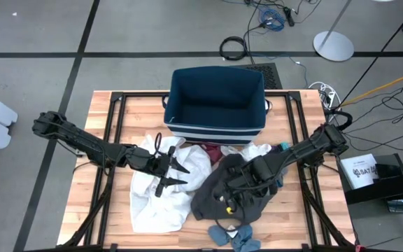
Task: Sort clothes
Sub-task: Put the black shorts into the blue laundry organizer
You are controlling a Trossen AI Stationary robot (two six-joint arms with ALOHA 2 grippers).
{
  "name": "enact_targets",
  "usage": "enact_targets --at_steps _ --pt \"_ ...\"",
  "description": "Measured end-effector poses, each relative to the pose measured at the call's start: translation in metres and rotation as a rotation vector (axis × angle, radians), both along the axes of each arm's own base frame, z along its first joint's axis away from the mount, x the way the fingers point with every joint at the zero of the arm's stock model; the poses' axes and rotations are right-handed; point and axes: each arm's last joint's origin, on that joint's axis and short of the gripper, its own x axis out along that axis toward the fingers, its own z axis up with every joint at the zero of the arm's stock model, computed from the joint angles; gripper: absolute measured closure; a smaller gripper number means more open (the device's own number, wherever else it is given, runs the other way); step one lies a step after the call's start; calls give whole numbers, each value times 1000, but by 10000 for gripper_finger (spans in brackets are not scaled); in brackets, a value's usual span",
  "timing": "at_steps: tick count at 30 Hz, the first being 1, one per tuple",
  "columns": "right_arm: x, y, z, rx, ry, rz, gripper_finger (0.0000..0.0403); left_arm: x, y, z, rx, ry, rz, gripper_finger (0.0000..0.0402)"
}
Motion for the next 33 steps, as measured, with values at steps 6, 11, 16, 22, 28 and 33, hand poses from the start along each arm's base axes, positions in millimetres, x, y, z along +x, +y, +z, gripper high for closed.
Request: enact_targets --at_steps 6,11,16,22,28,33 --pt "8 -1 2 -71 -95 74 161 0 0 0 0 1 0 213" --pt "21 -5 -14 32 -37 77 161 0 0 -1 3 8 -1 213" --pt "37 -7 -44 -4 54 138 161 0 0 -2 6 19 -2 213" --pt "55 -16 -82 -59 137 96 161 0 0 -2 6 20 -3 213" --pt "66 -15 -105 -55 158 98 161 -1 0 -2 7 23 -7 213" --pt "78 -16 -137 24 208 110 161 -1 0 -3 8 26 -7 213"
